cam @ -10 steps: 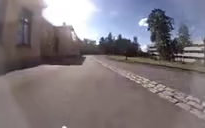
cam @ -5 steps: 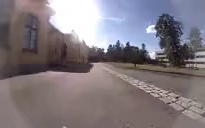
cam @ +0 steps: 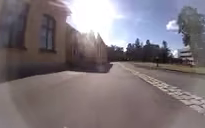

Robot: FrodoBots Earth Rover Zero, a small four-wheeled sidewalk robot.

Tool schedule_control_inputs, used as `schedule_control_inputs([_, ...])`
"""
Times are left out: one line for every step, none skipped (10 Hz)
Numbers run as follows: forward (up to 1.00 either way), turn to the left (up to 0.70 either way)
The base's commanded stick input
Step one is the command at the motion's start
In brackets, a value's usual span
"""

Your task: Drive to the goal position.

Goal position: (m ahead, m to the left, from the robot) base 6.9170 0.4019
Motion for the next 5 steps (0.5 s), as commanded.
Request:
schedule_control_inputs([1.0,0.0])
schedule_control_inputs([1.0,0.0])
schedule_control_inputs([1.0,-0.23])
schedule_control_inputs([1.0,-0.4])
schedule_control_inputs([1.0,-0.4])
